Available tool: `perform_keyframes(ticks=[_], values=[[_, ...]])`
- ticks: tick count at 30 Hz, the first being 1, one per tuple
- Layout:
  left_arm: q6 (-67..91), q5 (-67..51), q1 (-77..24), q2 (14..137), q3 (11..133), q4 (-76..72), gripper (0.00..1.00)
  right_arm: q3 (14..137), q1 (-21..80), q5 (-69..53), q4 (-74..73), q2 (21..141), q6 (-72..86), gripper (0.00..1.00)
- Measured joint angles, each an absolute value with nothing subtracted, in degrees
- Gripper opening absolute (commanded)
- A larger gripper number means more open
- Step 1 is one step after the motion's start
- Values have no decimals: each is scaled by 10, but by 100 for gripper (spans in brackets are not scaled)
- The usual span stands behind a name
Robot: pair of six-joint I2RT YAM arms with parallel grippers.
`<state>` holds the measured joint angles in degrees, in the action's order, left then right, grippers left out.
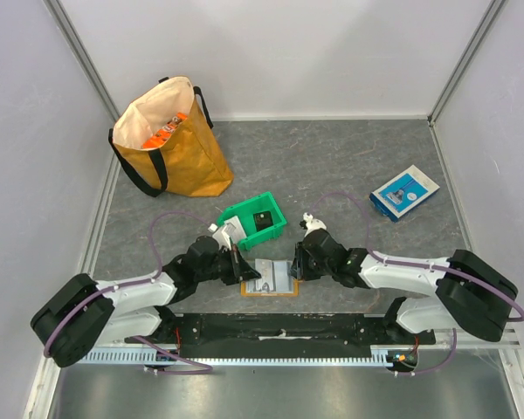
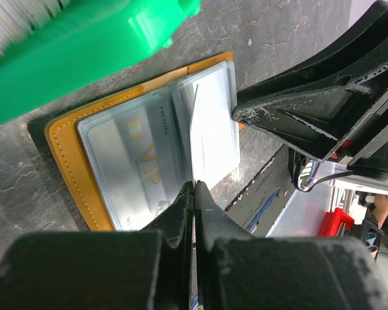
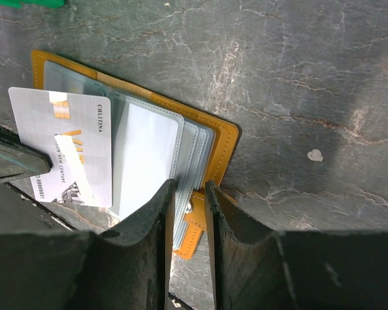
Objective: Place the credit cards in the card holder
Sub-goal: Turn over the card slot in the card holder.
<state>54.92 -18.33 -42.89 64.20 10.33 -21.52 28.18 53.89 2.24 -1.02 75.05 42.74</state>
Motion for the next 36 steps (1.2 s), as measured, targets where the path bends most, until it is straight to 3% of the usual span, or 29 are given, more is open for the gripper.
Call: perform_keyframes(ticks=[13, 20, 26, 36], values=[[521, -167, -429, 599, 130, -110, 2, 295, 542, 31, -13, 766, 424, 32], [521, -142, -429, 561, 130, -84, 2, 293, 543, 51, -37, 738, 427, 41], [521, -135, -429, 572, 130, -88, 2, 278, 543, 73, -42, 683, 439, 41], [529, -149, -429, 623, 118, -164, 2, 278, 542, 71, -34, 740, 439, 40]])
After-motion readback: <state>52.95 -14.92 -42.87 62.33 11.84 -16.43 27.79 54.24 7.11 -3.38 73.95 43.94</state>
